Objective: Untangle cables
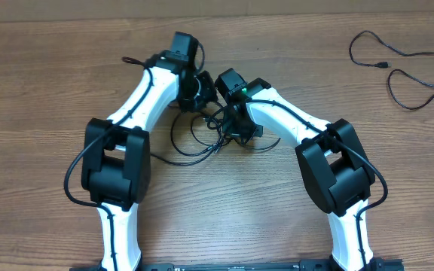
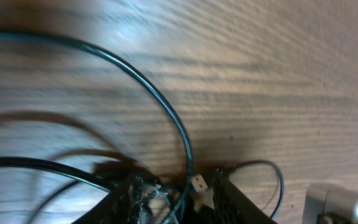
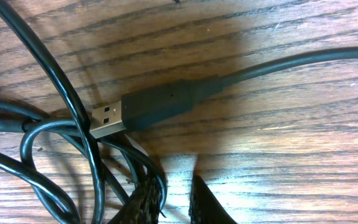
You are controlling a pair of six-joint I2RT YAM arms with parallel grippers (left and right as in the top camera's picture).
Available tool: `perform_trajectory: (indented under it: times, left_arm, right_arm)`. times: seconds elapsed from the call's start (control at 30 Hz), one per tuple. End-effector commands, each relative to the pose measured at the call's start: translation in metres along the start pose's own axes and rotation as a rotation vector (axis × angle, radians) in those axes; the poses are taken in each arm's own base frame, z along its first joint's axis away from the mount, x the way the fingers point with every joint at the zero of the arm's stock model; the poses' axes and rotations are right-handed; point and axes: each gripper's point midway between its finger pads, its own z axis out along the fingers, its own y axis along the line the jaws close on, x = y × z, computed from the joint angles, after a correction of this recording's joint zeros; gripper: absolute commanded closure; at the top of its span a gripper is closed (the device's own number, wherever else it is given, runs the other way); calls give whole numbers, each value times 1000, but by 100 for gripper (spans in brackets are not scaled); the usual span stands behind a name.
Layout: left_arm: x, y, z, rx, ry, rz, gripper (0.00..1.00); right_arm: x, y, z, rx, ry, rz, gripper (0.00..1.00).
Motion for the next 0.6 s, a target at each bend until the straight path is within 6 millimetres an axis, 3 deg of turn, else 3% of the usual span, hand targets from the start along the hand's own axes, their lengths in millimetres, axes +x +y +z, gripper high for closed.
perform_trajectory:
  times: [0.0,0.3,0.57]
  left_arm:
    - [16,-4,9,-5,63,-17,60]
    - [47,31,17,-117,166,-56,64]
    - [59,44,37,-103,193,-81,74]
  right_arm:
    - [-1,-8,14,24,15,23,84]
    - [-2,-8,14,24,14,23,84]
    - [-2,-8,14,24,14,23,84]
